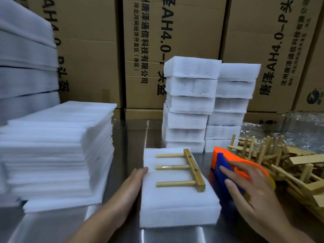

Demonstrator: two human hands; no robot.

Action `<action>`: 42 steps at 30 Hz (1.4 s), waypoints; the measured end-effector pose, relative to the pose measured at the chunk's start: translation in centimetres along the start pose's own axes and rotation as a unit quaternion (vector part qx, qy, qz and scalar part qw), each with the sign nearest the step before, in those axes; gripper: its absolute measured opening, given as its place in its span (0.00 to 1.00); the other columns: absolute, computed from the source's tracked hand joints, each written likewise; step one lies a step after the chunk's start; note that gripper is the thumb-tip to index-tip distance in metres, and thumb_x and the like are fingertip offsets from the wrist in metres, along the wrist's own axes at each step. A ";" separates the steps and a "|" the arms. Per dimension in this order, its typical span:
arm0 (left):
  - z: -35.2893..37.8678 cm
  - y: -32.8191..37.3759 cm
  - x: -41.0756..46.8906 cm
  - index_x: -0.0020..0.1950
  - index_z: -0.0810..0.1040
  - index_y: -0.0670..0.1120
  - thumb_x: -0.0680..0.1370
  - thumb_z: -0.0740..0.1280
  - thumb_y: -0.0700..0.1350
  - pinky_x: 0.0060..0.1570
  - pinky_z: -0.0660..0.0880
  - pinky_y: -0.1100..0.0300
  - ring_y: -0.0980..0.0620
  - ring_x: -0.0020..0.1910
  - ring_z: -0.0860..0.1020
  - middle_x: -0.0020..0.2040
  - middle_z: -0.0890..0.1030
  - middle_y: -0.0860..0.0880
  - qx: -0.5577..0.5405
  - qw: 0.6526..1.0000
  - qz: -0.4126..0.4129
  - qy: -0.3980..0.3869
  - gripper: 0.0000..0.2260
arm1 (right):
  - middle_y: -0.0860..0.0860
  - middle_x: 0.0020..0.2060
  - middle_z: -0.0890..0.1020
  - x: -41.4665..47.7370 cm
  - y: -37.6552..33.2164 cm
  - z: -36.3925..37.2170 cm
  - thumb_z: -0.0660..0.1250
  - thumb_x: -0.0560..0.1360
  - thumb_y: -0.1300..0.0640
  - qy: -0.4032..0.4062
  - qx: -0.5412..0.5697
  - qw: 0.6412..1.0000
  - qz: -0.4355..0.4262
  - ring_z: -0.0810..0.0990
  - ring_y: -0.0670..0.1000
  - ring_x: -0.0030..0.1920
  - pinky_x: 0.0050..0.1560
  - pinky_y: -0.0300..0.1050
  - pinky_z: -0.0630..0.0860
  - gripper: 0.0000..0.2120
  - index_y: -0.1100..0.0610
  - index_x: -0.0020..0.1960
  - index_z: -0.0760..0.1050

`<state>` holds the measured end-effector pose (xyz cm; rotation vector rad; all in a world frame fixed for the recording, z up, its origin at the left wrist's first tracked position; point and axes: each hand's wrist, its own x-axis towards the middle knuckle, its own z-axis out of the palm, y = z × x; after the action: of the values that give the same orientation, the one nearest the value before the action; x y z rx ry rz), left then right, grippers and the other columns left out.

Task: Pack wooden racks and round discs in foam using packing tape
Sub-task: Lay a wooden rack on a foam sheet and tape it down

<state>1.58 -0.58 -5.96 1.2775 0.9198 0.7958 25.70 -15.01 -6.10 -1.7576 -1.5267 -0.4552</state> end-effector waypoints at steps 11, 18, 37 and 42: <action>0.5 -0.4 -1.5 0.56 0.82 0.51 0.64 0.68 0.58 0.47 0.77 0.53 0.47 0.49 0.83 0.51 0.84 0.46 -0.219 0.974 0.042 -0.039 0.24 | 0.43 0.64 0.77 1.0 -6.9 4.5 0.78 0.51 0.35 -0.148 0.560 0.762 0.291 0.74 0.46 0.65 0.71 0.53 0.65 0.44 0.40 0.66 0.73; 0.0 0.7 0.0 0.60 0.79 0.42 0.74 0.62 0.55 0.47 0.78 0.48 0.38 0.51 0.81 0.56 0.81 0.38 -0.399 0.912 -0.059 -0.080 0.23 | 0.44 0.48 0.85 7.1 -9.2 2.0 0.74 0.67 0.52 -0.187 0.489 0.832 0.183 0.83 0.44 0.48 0.45 0.36 0.78 0.17 0.41 0.54 0.80; 1.3 0.3 5.6 0.63 0.71 0.41 0.79 0.56 0.55 0.41 0.69 0.55 0.45 0.40 0.75 0.38 0.81 0.38 -0.414 0.895 -0.158 0.042 0.21 | 0.48 0.74 0.57 25.8 -14.5 17.8 0.64 0.76 0.43 -0.063 0.163 0.981 0.079 0.65 0.56 0.69 0.65 0.47 0.65 0.34 0.54 0.76 0.56; 1.3 1.4 6.1 0.46 0.76 0.34 0.78 0.59 0.48 0.30 0.69 0.55 0.45 0.23 0.76 0.28 0.78 0.39 -0.416 0.897 -0.148 0.033 0.16 | 0.57 0.71 0.59 29.5 -12.8 25.3 0.66 0.76 0.48 0.004 0.444 0.863 0.241 0.66 0.57 0.68 0.66 0.44 0.65 0.31 0.56 0.75 0.59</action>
<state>5.37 4.51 -5.26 0.3512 0.6762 0.8547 14.95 23.70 1.59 -1.2802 -0.9615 0.4483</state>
